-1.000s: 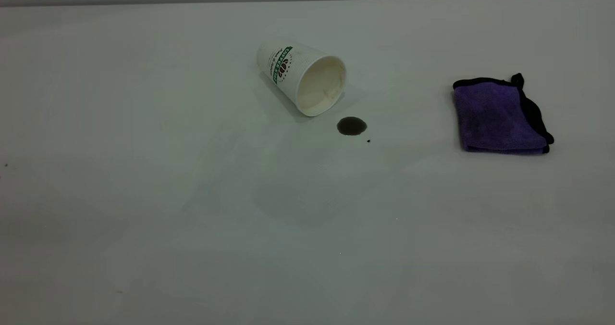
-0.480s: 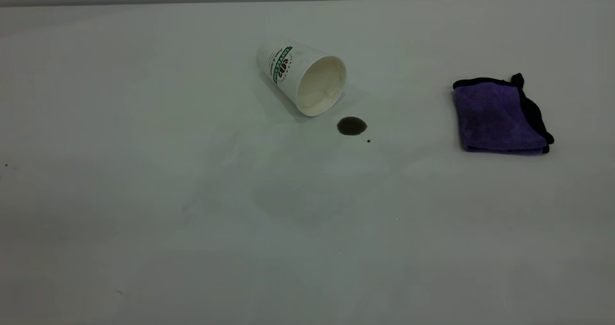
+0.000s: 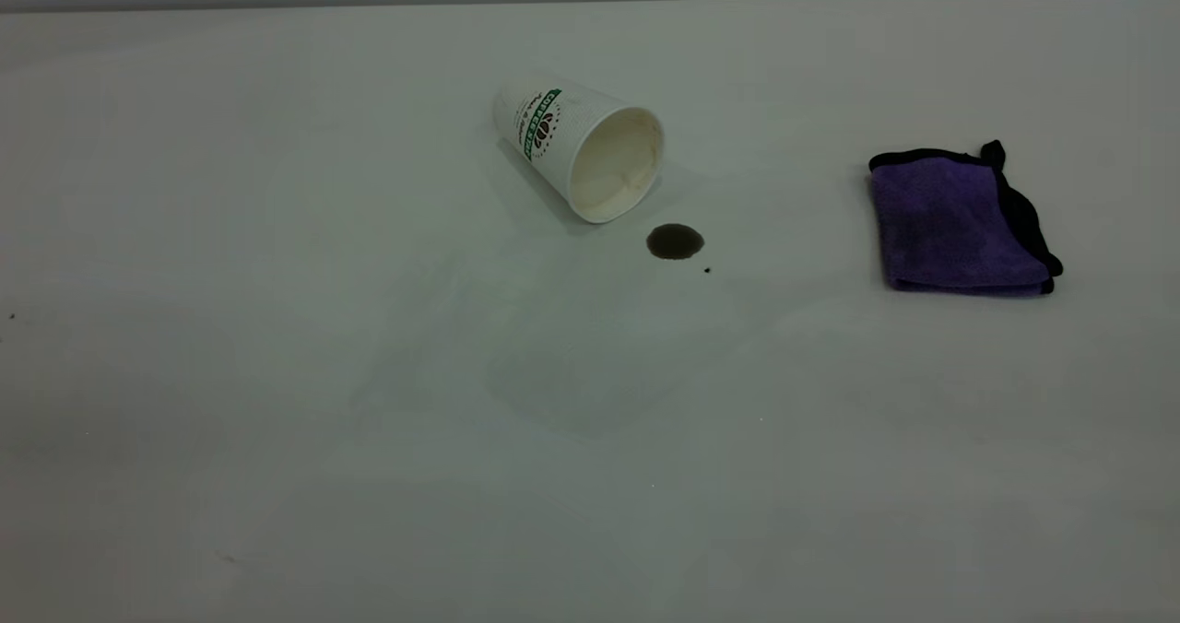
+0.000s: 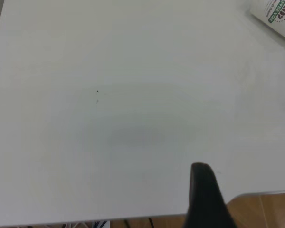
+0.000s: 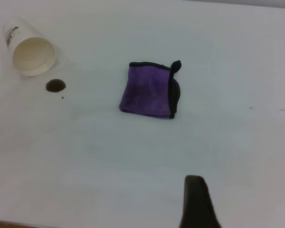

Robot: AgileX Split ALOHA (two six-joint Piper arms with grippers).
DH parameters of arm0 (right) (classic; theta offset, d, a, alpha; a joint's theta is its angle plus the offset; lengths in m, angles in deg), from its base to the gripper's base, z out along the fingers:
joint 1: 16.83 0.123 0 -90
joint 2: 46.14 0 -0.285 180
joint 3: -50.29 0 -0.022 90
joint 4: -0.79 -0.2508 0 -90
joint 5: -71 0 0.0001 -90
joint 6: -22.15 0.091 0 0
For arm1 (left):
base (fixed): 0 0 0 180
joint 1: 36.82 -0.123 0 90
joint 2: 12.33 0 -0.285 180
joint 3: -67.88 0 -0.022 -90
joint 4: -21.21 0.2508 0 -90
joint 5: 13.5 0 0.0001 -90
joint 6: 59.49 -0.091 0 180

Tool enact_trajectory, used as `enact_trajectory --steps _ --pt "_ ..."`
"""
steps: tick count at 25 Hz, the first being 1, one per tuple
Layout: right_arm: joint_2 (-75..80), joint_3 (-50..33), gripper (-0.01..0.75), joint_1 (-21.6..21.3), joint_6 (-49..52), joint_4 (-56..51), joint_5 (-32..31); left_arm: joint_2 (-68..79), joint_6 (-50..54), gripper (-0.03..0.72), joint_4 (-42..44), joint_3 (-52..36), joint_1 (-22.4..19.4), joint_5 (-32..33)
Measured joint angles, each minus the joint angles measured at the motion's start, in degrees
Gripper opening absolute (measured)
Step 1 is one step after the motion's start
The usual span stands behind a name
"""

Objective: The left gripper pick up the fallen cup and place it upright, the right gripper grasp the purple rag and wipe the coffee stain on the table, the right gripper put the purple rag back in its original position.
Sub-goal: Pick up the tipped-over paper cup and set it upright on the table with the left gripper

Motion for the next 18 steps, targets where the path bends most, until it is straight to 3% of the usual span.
enact_trajectory --steps 13,18 --pt "0.00 0.00 0.536 0.00 0.00 0.00 0.00 0.00 -0.69 0.496 -0.78 0.49 0.00 -0.91" --pt "0.00 0.00 0.536 0.00 0.00 0.00 0.00 8.96 -2.63 0.541 -1.56 3.77 0.00 -3.34"
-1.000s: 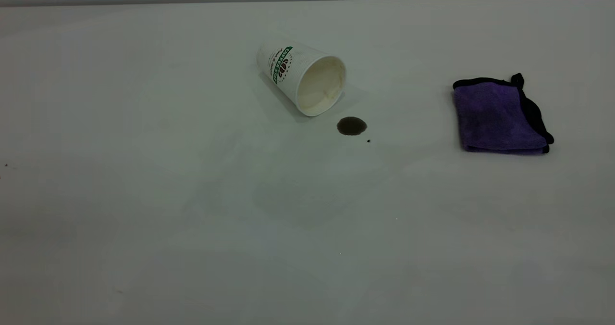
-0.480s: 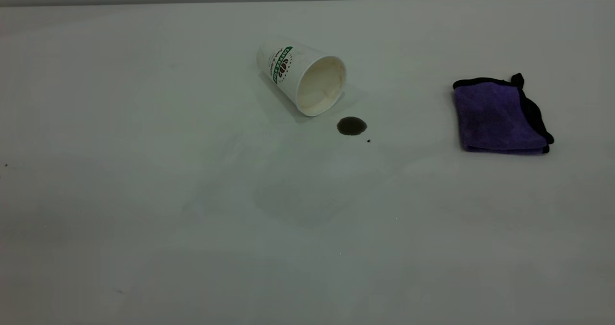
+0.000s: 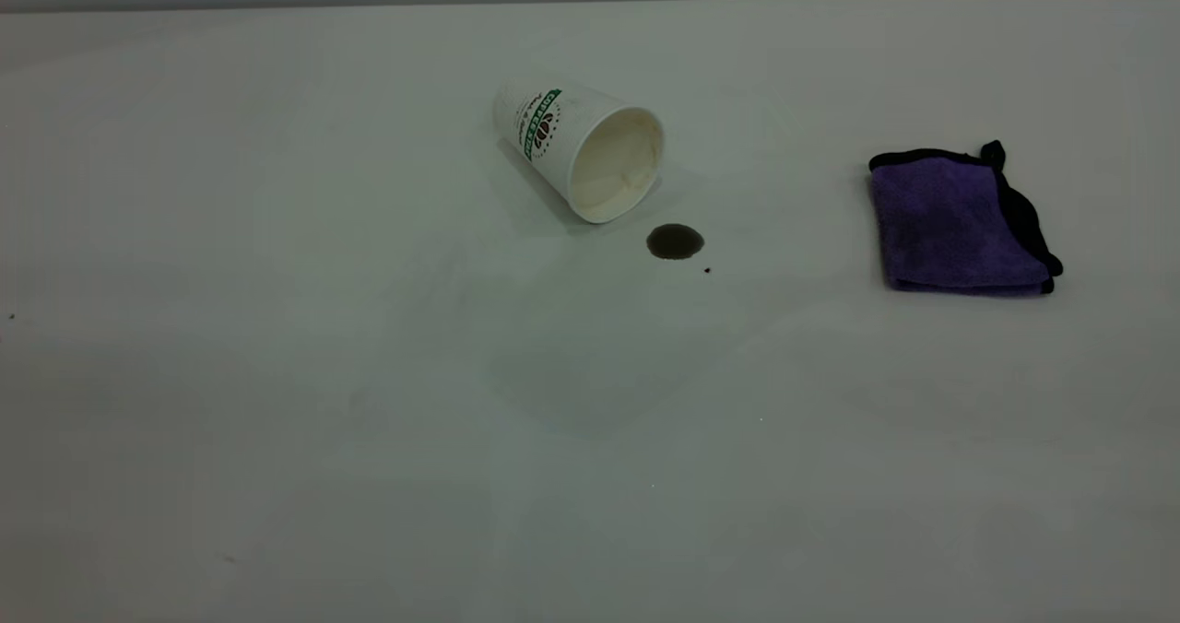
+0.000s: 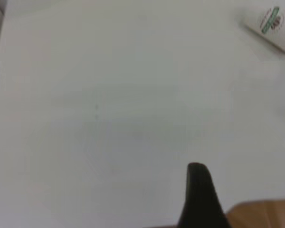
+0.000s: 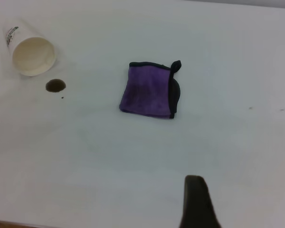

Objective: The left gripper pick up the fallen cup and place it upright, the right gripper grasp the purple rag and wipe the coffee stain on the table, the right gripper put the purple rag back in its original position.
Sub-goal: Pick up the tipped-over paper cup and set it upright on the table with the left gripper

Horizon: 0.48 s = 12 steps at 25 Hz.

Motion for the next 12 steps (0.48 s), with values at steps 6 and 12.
enact_trajectory --steps 6,12 --pt "0.00 0.00 0.536 0.00 0.00 0.00 0.00 20.10 -2.20 0.569 -2.55 2.94 0.00 -10.07" --pt "0.00 0.00 0.536 0.00 0.00 0.00 0.00 40.49 -10.22 0.569 -10.67 4.08 0.00 -26.27"
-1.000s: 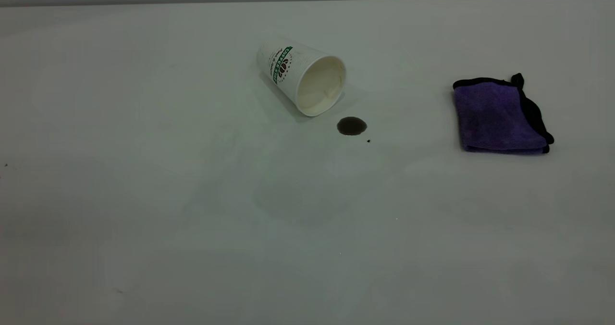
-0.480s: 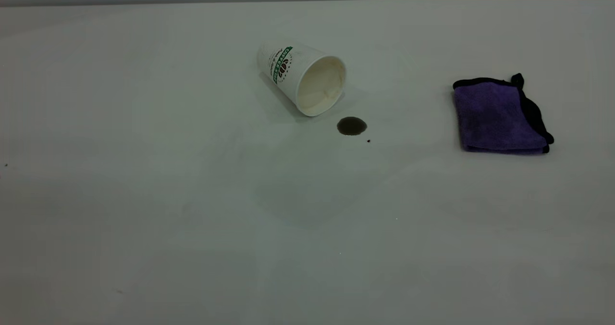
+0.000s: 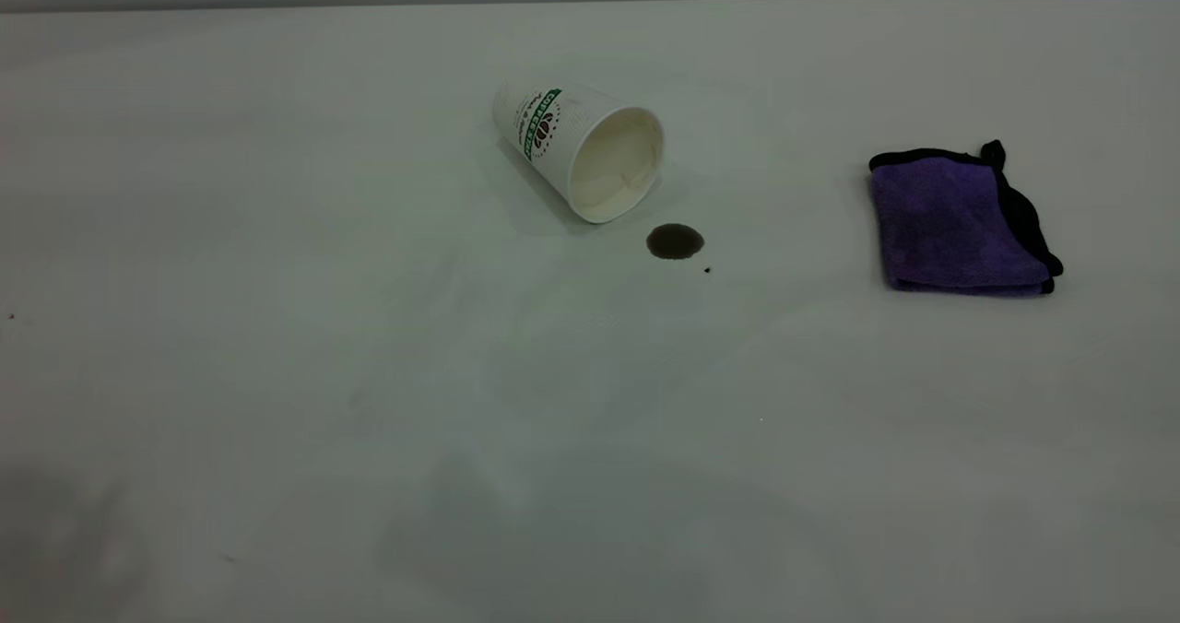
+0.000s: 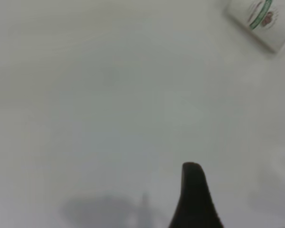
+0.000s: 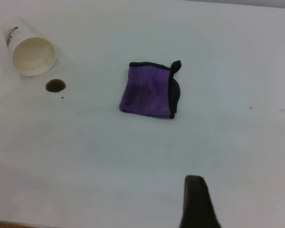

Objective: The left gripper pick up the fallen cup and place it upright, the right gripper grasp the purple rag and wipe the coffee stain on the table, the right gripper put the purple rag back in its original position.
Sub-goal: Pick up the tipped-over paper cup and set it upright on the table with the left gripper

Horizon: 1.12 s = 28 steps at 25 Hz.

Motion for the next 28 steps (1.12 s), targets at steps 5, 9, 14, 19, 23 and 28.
enact_trajectory --steps 5,9,14,19,23,28 --pt "0.00 0.00 0.536 0.00 0.00 0.00 0.00 15.75 -14.14 0.569 -12.02 0.18 5.84 -10.83" --pt "-0.06 0.00 0.536 0.00 0.00 0.00 0.00 27.83 -21.03 0.569 -15.86 2.88 14.69 -18.53" --pt "-0.06 0.00 0.536 0.00 0.00 0.00 0.00 43.60 -22.12 0.569 -16.38 11.42 21.66 -21.19" --pt "-0.06 0.00 0.536 0.00 0.00 0.00 0.00 57.18 -22.12 0.569 -15.50 23.38 27.01 -21.05" --pt "-0.06 0.00 0.536 0.00 0.00 0.00 0.00 67.24 -19.91 0.569 -15.30 34.82 30.30 -17.47" --pt "-0.06 0.00 0.536 0.00 0.00 0.00 0.00 74.95 -11.32 0.569 -6.53 45.25 33.51 -14.59"
